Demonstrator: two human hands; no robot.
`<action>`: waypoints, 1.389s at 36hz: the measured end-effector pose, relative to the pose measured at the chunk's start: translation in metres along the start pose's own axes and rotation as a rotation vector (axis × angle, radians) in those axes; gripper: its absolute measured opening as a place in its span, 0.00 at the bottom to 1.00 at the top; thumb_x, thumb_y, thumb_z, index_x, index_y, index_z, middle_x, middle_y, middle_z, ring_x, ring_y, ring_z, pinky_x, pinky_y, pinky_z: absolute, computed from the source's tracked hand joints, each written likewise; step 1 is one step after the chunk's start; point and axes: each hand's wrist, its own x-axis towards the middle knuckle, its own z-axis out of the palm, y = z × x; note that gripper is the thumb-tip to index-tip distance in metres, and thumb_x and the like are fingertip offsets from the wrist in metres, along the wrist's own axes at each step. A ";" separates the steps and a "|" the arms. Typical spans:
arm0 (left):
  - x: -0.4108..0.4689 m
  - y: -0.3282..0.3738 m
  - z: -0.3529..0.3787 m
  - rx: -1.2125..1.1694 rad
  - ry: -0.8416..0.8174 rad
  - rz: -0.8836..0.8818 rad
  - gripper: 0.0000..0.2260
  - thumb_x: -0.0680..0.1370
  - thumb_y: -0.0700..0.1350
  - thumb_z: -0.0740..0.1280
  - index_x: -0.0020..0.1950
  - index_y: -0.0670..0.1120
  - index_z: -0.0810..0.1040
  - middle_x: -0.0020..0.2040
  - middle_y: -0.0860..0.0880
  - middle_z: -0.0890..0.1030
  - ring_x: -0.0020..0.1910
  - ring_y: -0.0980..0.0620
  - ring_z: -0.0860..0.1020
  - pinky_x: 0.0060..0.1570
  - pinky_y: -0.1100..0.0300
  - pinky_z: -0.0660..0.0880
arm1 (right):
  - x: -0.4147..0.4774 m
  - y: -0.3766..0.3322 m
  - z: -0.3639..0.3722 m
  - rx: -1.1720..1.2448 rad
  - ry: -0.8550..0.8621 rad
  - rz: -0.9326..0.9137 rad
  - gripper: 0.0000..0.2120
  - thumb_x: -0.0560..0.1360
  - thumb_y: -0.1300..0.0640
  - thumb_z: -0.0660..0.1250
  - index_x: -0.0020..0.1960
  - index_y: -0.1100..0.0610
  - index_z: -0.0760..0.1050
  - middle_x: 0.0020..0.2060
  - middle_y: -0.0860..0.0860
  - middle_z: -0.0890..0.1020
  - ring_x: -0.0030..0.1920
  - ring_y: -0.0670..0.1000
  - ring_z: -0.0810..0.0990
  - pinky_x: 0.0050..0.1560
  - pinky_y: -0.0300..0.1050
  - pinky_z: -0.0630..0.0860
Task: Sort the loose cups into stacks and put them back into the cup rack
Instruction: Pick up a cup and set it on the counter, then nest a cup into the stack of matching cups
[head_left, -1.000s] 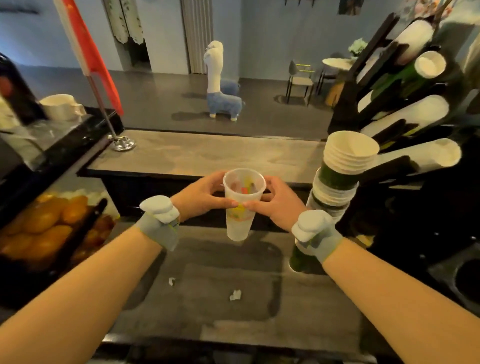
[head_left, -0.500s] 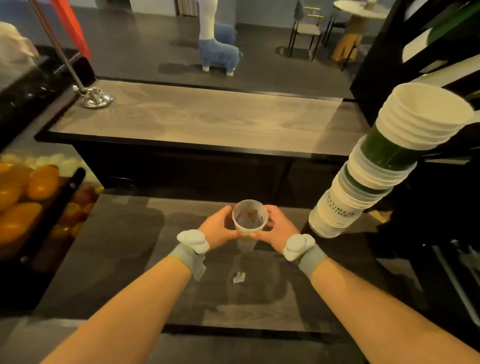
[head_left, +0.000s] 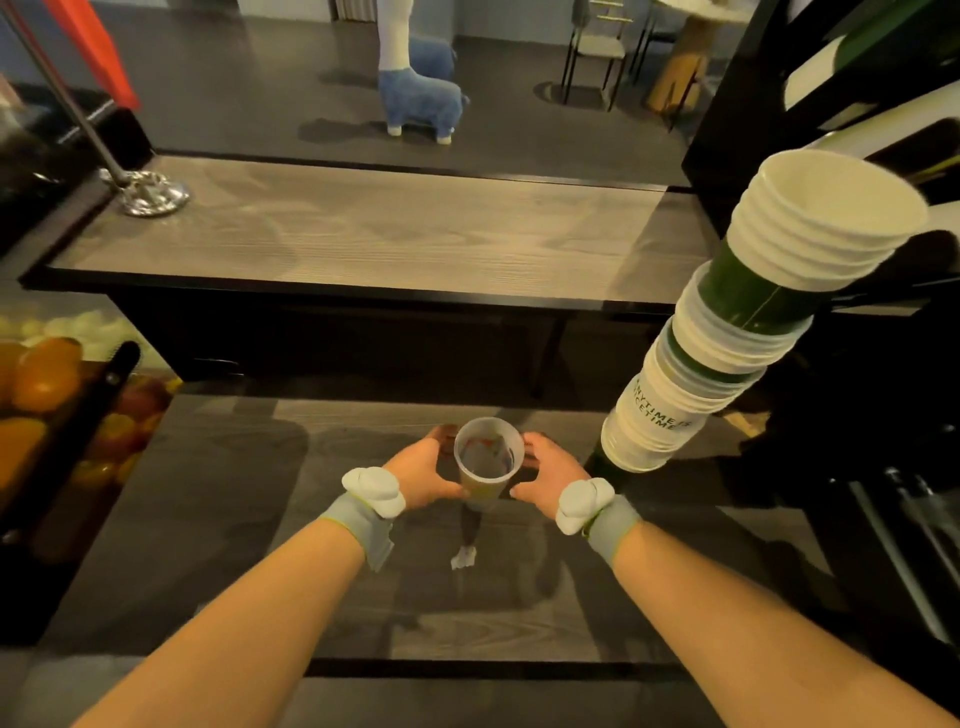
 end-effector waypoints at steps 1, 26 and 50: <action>-0.003 0.001 -0.004 0.033 -0.006 -0.017 0.41 0.70 0.49 0.79 0.77 0.47 0.61 0.73 0.48 0.72 0.72 0.49 0.71 0.71 0.55 0.68 | -0.002 0.002 -0.004 -0.007 -0.011 0.012 0.36 0.71 0.64 0.74 0.75 0.57 0.62 0.71 0.51 0.72 0.70 0.53 0.71 0.68 0.47 0.70; -0.052 0.237 -0.093 0.031 0.127 0.382 0.21 0.77 0.51 0.71 0.68 0.48 0.73 0.62 0.52 0.78 0.60 0.55 0.76 0.63 0.60 0.72 | -0.137 -0.004 -0.249 0.021 0.367 0.171 0.27 0.70 0.49 0.77 0.65 0.57 0.75 0.55 0.52 0.83 0.51 0.52 0.83 0.54 0.48 0.80; -0.044 0.306 -0.072 -0.172 0.076 0.541 0.29 0.74 0.46 0.76 0.73 0.53 0.69 0.68 0.53 0.78 0.67 0.53 0.76 0.70 0.49 0.72 | -0.146 -0.076 -0.268 0.058 0.520 -0.283 0.39 0.67 0.44 0.77 0.73 0.50 0.63 0.66 0.47 0.75 0.64 0.47 0.74 0.55 0.39 0.69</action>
